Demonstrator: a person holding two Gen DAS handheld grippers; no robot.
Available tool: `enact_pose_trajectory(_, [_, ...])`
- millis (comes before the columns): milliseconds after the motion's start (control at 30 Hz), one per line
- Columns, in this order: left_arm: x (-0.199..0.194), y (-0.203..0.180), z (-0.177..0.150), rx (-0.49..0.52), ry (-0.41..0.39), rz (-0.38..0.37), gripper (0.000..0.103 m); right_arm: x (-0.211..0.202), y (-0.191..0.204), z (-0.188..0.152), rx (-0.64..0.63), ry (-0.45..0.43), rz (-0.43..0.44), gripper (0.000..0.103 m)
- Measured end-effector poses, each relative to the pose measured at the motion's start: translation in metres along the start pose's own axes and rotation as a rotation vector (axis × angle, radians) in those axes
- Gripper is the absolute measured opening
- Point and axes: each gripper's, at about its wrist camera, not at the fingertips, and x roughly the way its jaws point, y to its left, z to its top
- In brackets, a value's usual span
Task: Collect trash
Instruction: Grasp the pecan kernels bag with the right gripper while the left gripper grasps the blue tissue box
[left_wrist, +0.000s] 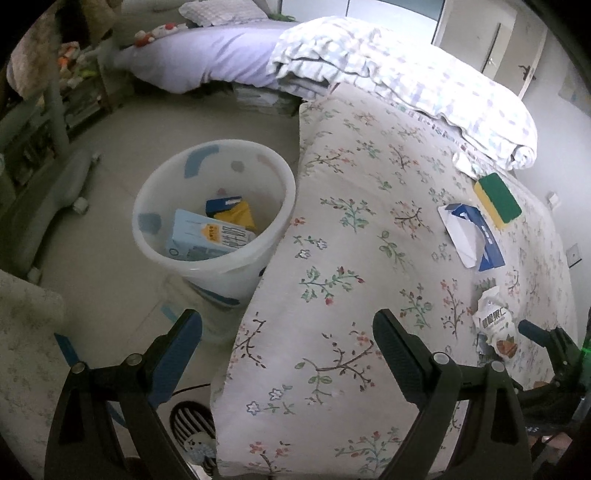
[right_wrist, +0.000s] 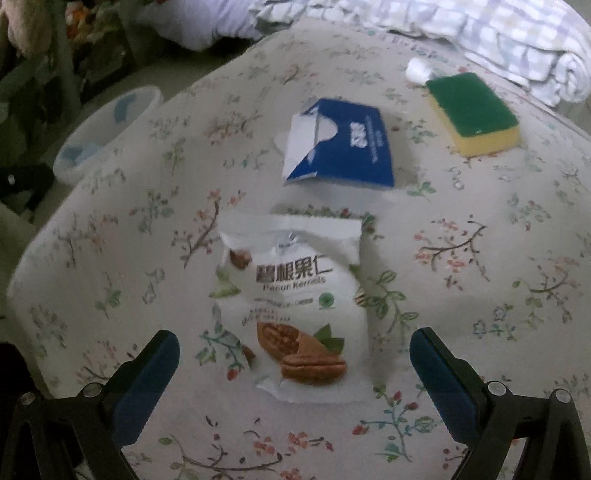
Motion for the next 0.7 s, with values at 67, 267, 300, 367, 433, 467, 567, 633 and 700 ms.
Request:
enact_pose_trajectory(67, [0.001,-0.001,0.001,0.0,0.004,-0.002,0.095,0.005,0.001,0.001,-0.006,-0.007,-0.013,0.102])
enact_pose_trajectory(267, [0.004,-0.009,0.005,-0.007,0.016,-0.019,0.095,0.011,0.004,0.005,-0.017,-0.037,-0.033,0.079])
enact_pose_trajectory(300, [0.005,-0.012,0.006,-0.006,0.019,-0.023,0.095,0.01,0.005,0.005,-0.024,-0.048,-0.029,0.07])
enact_pose_trajectory(367, [0.008,-0.019,0.008,-0.001,0.027,-0.031,0.095,0.007,0.005,0.007,-0.017,-0.057,0.001,0.055])
enact_pose_trajectory(433, [0.011,-0.028,0.011,0.005,0.038,-0.039,0.095,0.002,0.0,0.009,0.004,-0.074,0.01,0.053])
enact_pose_trajectory(467, [0.012,-0.033,0.011,0.007,0.042,-0.044,0.095,-0.001,-0.003,0.01,0.014,-0.088,0.011,0.053])
enact_pose_trajectory(567, [0.016,-0.051,0.015,0.013,0.052,-0.068,0.095,-0.013,-0.016,0.011,0.051,-0.119,0.009,0.052])
enact_pose_trajectory(633, [0.018,-0.065,0.018,0.017,0.054,-0.084,0.095,-0.02,-0.025,0.012,0.08,-0.134,0.005,0.052])
enact_pose_trajectory(700, [0.021,-0.082,0.021,0.024,0.056,-0.109,0.095,-0.028,-0.037,0.012,0.113,-0.148,-0.013,0.052])
